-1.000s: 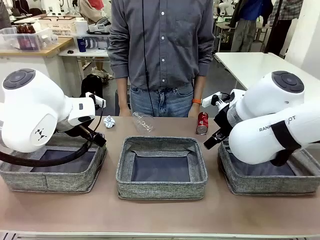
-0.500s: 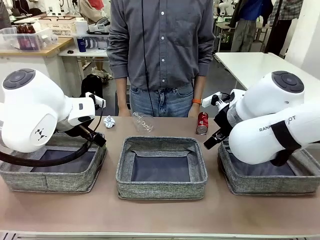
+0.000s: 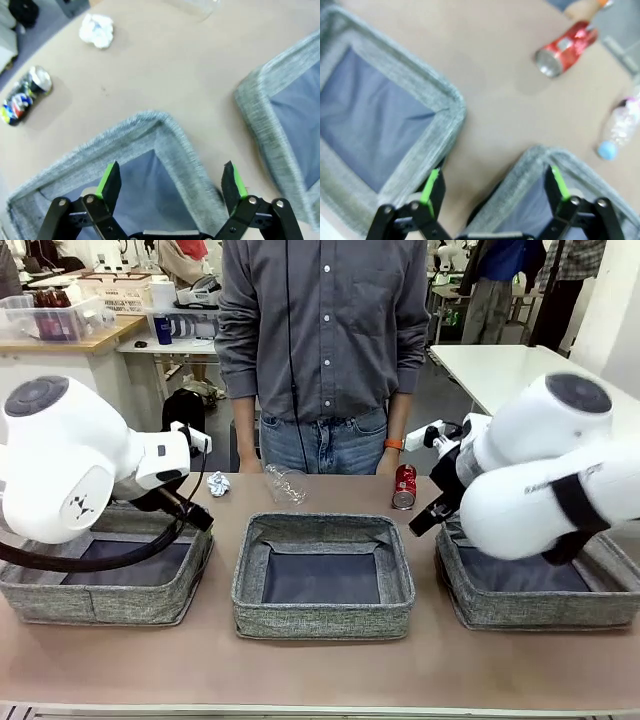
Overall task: Sort the waste into the appropriate baskets.
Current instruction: Pick up the waste item pointed out by the person.
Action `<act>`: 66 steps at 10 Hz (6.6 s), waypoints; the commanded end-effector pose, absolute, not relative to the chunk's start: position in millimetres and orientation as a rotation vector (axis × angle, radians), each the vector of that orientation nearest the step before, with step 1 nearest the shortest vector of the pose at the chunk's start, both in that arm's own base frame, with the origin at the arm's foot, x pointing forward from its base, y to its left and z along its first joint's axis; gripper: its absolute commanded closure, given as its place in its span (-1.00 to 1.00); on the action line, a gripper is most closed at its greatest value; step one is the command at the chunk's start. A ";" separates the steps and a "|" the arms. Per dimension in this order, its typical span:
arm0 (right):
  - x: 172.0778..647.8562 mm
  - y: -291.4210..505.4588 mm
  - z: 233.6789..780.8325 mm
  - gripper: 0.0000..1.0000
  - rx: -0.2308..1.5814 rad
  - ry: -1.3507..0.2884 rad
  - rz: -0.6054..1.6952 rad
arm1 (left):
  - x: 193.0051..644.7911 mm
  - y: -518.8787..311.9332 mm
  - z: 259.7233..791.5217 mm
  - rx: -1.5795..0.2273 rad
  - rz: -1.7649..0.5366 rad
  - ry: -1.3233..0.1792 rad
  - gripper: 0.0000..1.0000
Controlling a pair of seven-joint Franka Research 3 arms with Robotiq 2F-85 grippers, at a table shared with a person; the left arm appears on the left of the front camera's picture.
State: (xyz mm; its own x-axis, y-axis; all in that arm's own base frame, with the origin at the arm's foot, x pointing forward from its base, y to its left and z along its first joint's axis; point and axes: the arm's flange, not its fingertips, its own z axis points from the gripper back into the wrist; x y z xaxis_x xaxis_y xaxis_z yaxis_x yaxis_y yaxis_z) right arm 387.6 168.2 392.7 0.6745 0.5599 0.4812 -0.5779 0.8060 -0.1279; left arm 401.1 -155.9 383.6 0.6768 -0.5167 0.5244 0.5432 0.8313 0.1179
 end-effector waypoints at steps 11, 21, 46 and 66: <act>293.4 115.4 535.4 -1.00 0.634 -0.327 0.448 | 338.7 -101.3 524.9 -0.498 -0.556 -0.555 -1.00; 336.7 -9.2 506.9 -1.00 1.330 -0.155 -0.181 | 368.4 -18.2 479.3 -1.169 -0.176 -0.529 -1.00; 506.4 125.0 398.5 -1.00 0.265 -0.325 -0.164 | 368.4 -18.2 479.3 -1.169 -0.176 -0.529 -1.00; 666.9 158.4 329.6 -1.00 0.176 -0.343 -0.229 | 368.4 -18.2 479.3 -1.169 -0.176 -0.529 -1.00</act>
State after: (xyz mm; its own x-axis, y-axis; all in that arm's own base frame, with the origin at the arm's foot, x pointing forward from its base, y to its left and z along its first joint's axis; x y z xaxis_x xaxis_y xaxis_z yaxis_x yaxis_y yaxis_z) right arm 660.5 148.8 327.2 0.9239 -0.2152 0.3163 0.1538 0.9660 0.2080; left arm 367.8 -16.2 480.7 0.8784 0.1323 0.4592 0.3734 0.4098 -0.8323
